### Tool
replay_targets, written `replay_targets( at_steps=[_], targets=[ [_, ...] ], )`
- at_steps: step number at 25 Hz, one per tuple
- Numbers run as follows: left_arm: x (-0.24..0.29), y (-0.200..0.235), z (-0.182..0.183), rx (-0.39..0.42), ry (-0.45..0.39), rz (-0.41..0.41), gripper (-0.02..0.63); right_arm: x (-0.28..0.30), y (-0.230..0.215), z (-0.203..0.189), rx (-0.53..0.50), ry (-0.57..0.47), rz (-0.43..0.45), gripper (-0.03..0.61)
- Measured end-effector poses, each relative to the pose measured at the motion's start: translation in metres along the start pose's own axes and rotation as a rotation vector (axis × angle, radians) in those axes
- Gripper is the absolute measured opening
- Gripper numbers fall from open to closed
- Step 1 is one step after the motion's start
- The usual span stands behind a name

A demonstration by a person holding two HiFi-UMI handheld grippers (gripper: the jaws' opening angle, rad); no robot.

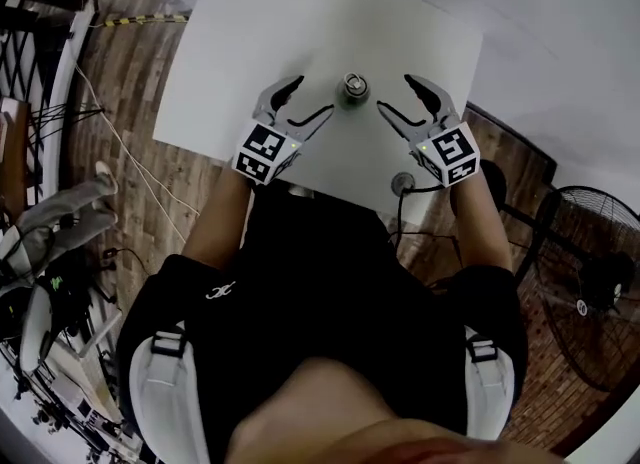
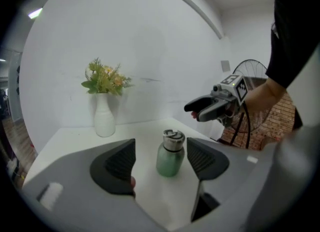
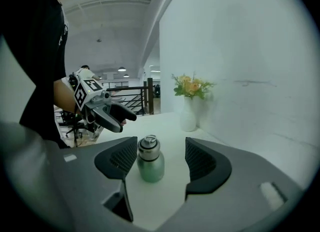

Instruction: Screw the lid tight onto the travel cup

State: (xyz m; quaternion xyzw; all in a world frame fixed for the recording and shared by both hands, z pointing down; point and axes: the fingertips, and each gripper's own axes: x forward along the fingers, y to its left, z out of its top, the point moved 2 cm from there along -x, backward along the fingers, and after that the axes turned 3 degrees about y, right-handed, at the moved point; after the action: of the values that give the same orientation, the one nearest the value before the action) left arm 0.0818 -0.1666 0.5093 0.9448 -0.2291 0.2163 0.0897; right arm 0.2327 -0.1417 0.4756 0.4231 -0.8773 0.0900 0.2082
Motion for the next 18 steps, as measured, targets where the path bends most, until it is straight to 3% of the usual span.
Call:
replay_targets(
  at_steps=[8, 13, 18],
  targets=[
    [0.044, -0.018, -0.030, -0.017, 0.070, -0.025, 0.367, 0.052, 0.011, -0.006, -0.168, 0.136, 0.323, 0.287],
    [0.077, -0.017, -0.044, 0.047, 0.108, -0.069, 0.371, 0.083, 0.011, -0.013, -0.304, 0.229, 0.462, 0.287],
    [0.097, -0.018, -0.061, 0.037, 0.127, -0.076, 0.371, 0.102, 0.017, -0.043, -0.471, 0.410, 0.619, 0.287]
  ],
)
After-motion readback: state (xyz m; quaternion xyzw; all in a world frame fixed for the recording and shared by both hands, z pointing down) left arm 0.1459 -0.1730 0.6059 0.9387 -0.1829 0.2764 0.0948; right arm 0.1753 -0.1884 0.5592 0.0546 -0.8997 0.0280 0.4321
